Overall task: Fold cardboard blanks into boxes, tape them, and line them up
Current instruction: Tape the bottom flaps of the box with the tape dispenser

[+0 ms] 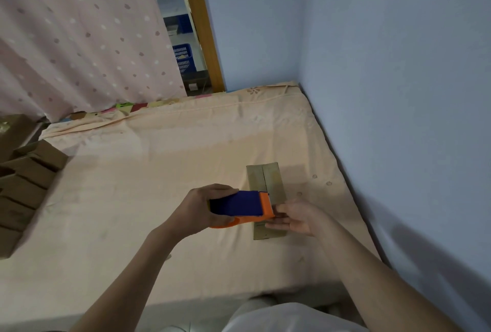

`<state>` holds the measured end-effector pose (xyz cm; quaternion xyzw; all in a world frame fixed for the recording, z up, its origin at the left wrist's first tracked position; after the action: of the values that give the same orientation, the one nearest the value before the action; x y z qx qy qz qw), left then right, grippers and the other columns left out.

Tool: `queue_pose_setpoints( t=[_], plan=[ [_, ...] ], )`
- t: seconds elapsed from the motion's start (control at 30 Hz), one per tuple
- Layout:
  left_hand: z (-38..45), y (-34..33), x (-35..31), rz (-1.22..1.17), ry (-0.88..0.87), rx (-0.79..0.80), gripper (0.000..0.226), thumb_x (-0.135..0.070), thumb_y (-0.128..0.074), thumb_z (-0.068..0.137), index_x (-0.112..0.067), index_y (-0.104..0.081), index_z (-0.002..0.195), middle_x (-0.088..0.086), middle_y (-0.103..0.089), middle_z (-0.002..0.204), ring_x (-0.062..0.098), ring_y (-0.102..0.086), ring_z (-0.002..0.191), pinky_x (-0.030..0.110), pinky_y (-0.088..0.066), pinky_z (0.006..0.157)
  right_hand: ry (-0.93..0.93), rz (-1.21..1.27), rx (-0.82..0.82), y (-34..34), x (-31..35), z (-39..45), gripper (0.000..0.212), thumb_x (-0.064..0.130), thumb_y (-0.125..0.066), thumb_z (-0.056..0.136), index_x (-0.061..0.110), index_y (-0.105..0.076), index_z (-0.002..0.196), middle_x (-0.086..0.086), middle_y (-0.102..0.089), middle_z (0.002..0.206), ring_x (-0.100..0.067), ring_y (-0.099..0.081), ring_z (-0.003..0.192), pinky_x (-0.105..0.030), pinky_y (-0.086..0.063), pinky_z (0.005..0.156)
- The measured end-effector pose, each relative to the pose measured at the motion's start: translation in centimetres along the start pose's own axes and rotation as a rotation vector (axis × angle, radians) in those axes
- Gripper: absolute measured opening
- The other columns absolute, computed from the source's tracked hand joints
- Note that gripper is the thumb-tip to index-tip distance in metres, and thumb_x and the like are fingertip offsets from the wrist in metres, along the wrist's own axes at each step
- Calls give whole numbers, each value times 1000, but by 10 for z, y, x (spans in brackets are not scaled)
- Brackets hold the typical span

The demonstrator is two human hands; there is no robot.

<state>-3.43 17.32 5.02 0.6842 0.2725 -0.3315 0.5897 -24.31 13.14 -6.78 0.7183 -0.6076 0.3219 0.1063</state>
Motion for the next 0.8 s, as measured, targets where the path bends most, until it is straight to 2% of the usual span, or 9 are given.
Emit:
queue_pose_setpoints(
  t=[0.1, 0.23, 0.33, 0.57, 0.7, 0.8],
  plan=[
    [-2, 1, 5, -59, 8, 11, 57, -10, -88, 71, -28, -70, 123, -25, -57, 133, -8, -52, 119, 16, -54, 83, -5, -29, -11, -3, 0, 3, 23, -6, -60, 94, -6, -59, 117, -24, -69, 112, -32, -71, 101, -46, -60, 86],
    [-1, 4, 12, -62, 36, 60, 56, -13, -89, 71, -32, -71, 121, -25, -60, 130, 0, -54, 120, 23, -57, 85, -52, -76, -15, -8, 0, 1, 25, -7, -60, 93, -7, -60, 118, -25, -67, 115, -31, -71, 102, -38, -62, 79],
    [-1, 6, 14, -25, 25, 98, 56, -16, -89, 71, -33, -71, 120, -26, -60, 129, 2, -55, 120, 22, -57, 85, -82, -103, 6, -10, -3, -1, 20, -6, -58, 95, -4, -61, 115, -24, -66, 117, -30, -70, 104, -36, -62, 79],
    [-2, 6, 16, -94, 36, 107, 54, -9, -91, 66, -32, -75, 113, -24, -63, 124, 3, -60, 115, 19, -55, 82, 17, -192, -90, 0, 8, 5, 16, -5, -60, 94, -5, -66, 108, -20, -71, 104, -27, -72, 95, -40, -61, 85],
    [0, -4, 13, -99, 15, 137, 53, -9, -91, 67, -30, -75, 113, -22, -63, 123, 6, -60, 116, 23, -57, 82, 22, -250, -107, 4, 8, 0, 13, 0, -60, 95, -1, -66, 107, -16, -71, 100, -22, -72, 90, -31, -62, 73],
    [-2, -2, 19, -94, 20, 142, 52, -7, -91, 66, -30, -76, 110, -21, -64, 122, 7, -62, 114, 25, -58, 81, 40, -177, -172, 30, 8, -2, 4, -4, -65, 92, -2, -66, 95, -15, -70, 91, -22, -69, 83, -33, -60, 72]
  ],
)
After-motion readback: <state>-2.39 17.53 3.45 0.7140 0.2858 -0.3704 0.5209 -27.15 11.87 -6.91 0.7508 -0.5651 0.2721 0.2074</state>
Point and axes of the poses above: each hand's wrist, its own z-axis towards the middle knuckle, its own y-axis out of the back of the hand, x = y × z, the point moved 8 cm from there along z, towards the middle knuckle
